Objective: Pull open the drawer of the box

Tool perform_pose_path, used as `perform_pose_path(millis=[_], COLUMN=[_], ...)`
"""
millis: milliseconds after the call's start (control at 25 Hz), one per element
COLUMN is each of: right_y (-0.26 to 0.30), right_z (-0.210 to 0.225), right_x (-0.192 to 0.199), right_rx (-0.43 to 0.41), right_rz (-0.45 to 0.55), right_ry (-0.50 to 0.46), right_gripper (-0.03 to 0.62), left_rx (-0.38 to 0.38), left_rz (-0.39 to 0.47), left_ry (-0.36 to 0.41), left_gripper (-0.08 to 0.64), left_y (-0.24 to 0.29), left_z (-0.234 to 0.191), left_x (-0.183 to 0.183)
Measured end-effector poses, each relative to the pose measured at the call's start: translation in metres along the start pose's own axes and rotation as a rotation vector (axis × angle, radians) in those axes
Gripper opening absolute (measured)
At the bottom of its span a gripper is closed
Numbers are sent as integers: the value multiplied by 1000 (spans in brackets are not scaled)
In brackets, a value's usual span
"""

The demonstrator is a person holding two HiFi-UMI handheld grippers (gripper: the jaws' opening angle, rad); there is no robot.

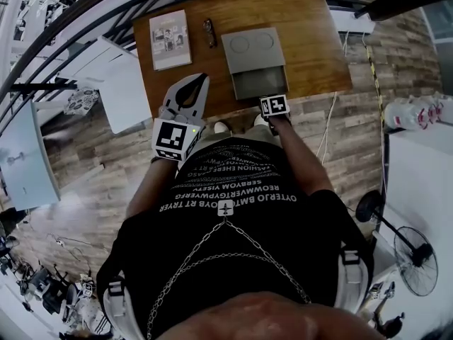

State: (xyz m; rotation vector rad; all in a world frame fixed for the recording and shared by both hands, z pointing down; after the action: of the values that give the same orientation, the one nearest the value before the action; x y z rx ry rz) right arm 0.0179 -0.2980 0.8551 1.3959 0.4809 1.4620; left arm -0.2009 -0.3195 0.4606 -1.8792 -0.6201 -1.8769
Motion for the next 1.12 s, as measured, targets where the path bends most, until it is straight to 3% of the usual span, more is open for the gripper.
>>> perform_pose_path(millis=[1120], right_y=[-11], right_z=[-7], right_x=[30], right_rx=[-23], right_rz=[-25], right_ry=[-4], right_gripper=[178], left_rx=[18], left_rz=[-13], left_ry=[-10], left_gripper=[6], left_y=[-5], left_z=[10], left_x=[2])
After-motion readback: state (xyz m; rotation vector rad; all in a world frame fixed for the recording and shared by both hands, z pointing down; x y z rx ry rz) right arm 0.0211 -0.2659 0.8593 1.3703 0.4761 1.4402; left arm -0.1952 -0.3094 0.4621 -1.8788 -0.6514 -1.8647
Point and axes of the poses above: the fingertips, and each gripper's own axes: y forward along the fingers, z to its right, x out of its underside, the point moved 2 cm from there along -y, backward along the fingers, and after that the axes turned 13 degrees about z, right-handed, at the moved point
